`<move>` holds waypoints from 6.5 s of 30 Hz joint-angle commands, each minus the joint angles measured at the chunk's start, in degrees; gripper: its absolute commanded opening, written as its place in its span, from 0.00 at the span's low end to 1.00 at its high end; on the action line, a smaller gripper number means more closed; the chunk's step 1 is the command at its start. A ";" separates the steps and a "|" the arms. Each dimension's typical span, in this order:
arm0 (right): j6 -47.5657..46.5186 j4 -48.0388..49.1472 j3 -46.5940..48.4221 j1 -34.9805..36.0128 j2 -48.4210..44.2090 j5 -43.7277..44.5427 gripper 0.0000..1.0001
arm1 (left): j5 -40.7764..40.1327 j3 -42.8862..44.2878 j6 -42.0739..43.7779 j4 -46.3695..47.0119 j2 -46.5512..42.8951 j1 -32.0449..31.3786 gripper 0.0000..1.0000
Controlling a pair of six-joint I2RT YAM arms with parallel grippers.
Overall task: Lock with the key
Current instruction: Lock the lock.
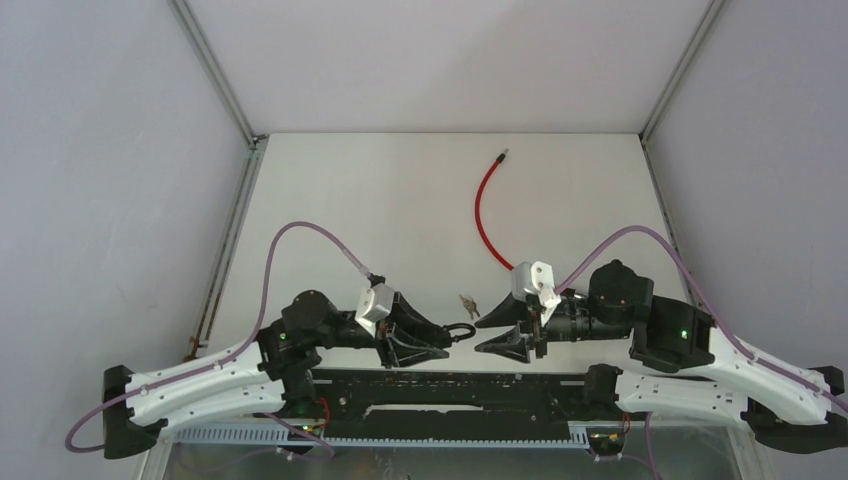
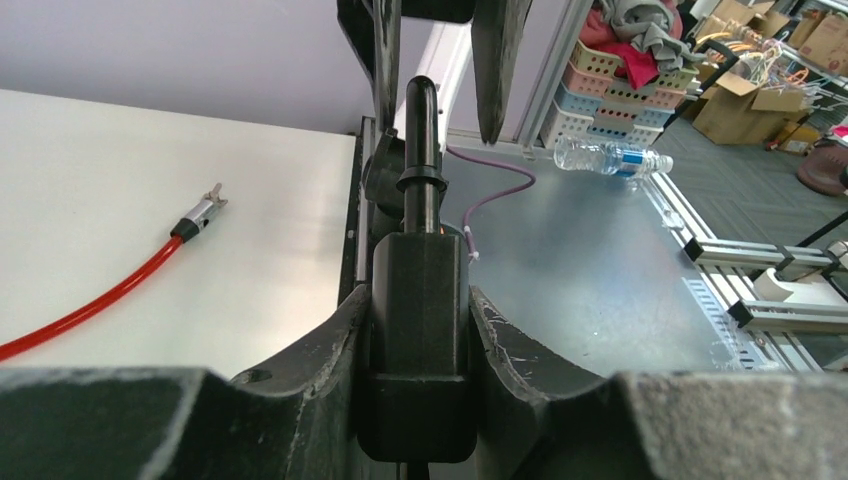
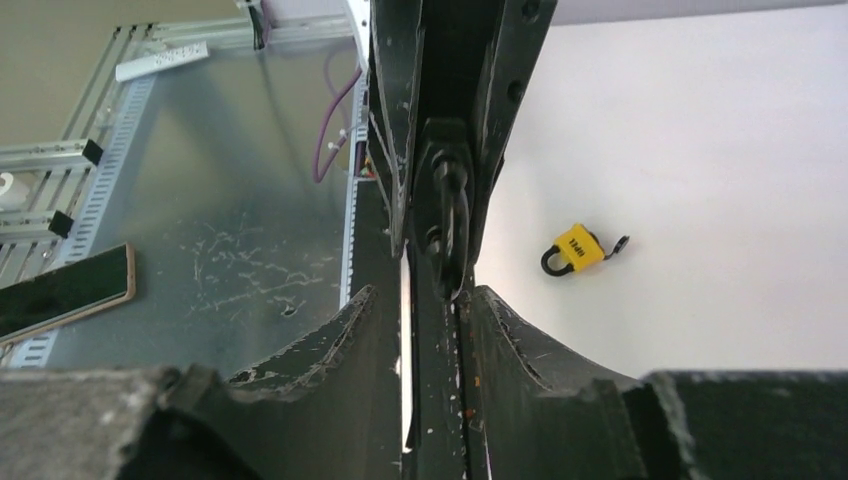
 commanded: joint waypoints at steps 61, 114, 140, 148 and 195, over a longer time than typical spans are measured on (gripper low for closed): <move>1.49 11.52 -10.28 5.21 16.99 1.36 0.00 | -2.20 7.25 3.59 3.54 1.28 0.12 0.00; 12.65 36.02 -10.45 -4.26 -6.67 -3.16 0.00 | -4.21 1.89 0.55 12.13 -0.25 0.12 0.62; 8.61 34.11 -11.68 1.28 8.86 -0.40 0.00 | -1.39 6.19 0.55 11.02 5.63 -0.31 0.00; 8.57 37.09 -12.39 4.40 16.71 -0.22 0.00 | -1.10 6.83 1.12 11.29 6.21 -0.40 0.00; 10.01 23.33 -9.66 -2.72 -4.67 0.49 0.35 | -3.15 2.64 1.78 8.72 -4.28 -0.40 0.00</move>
